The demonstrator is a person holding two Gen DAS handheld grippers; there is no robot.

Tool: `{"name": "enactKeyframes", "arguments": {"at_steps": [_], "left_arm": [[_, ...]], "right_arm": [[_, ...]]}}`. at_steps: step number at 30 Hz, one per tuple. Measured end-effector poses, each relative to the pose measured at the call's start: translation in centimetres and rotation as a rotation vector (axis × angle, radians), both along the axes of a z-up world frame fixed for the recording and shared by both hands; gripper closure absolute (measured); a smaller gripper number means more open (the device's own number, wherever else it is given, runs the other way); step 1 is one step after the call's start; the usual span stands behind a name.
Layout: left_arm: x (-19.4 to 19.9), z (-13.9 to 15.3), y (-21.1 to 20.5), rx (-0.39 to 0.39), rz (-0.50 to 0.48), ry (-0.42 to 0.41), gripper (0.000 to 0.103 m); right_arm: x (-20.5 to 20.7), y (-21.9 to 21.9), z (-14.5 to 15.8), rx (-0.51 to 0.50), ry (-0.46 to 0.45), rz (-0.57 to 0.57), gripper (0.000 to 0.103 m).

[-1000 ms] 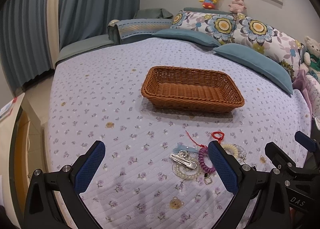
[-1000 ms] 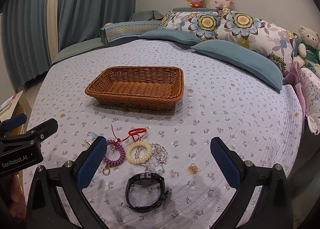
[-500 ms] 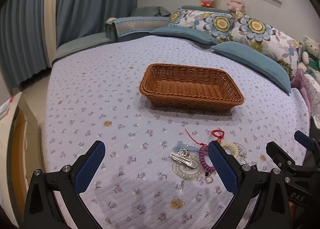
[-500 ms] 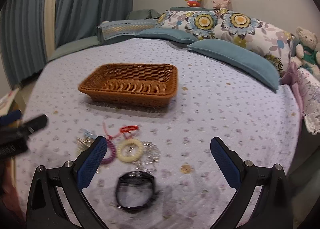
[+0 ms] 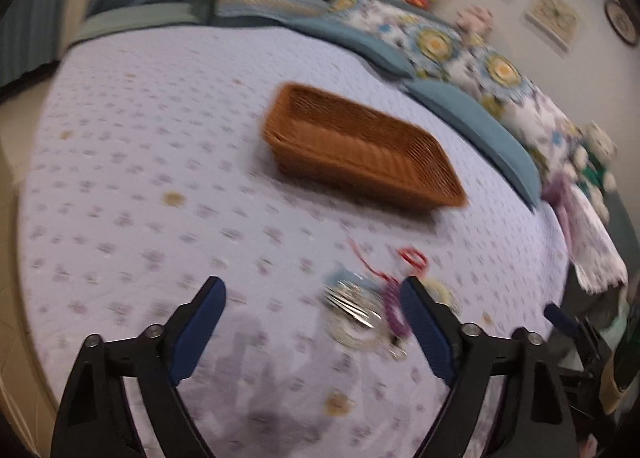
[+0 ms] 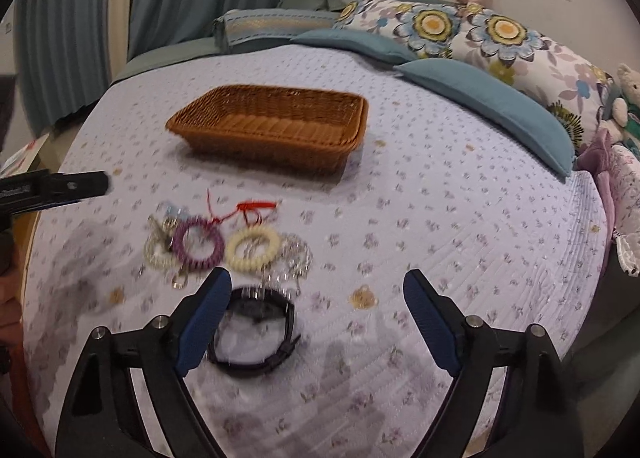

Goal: Organize jewelry
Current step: 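Grasp the black watch with the right tool while the left tool grasps the purple coil tie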

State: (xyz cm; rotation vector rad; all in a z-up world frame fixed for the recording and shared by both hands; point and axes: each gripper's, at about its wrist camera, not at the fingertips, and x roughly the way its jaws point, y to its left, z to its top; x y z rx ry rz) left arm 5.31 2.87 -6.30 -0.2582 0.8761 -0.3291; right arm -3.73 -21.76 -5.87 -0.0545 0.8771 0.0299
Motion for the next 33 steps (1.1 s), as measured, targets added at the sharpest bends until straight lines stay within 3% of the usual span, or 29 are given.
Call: {"name": "enactKeyframes", "arguments": {"at_steps": [4, 7, 11, 19, 21, 27, 29, 33], "left_arm": [[0.3, -1.3, -3.6, 0.034, -0.105, 0.014, 0.022], [0.7, -1.6, -5.3, 0.048, -0.14, 0.027, 0.033], [1.1, -2.6, -7.5, 0.058, -0.182, 0.049, 0.036], [2.0, -3.8, -9.1, 0.093, -0.199, 0.08, 0.063], [2.2, -4.1, -9.3, 0.094, -0.206, 0.088, 0.071], [2.7, -4.7, -9.8, 0.114, -0.206, 0.099, 0.081], [2.8, -5.0, -9.8, 0.122, -0.196, 0.103, 0.09], [2.7, -4.7, -9.8, 0.113, -0.194, 0.085, 0.093]], "right_arm": [[-0.7, -0.8, -1.1, 0.047, 0.047, 0.015, 0.018], [-0.3, -0.9, -2.1, 0.072, 0.093, 0.027, 0.044], [0.6, -1.0, -3.3, 0.123, 0.141, 0.023, 0.044], [1.8, -0.1, -4.6, 0.125, 0.182, 0.018, 0.046], [2.0, -0.1, -5.0, 0.127, 0.199, 0.016, 0.049], [2.7, -0.1, -6.3, 0.157, 0.249, 0.01, 0.062], [2.8, 0.1, -6.4, 0.162, 0.245, 0.015, 0.075], [2.8, 0.2, -6.2, 0.164, 0.234, 0.009, 0.079]]}}
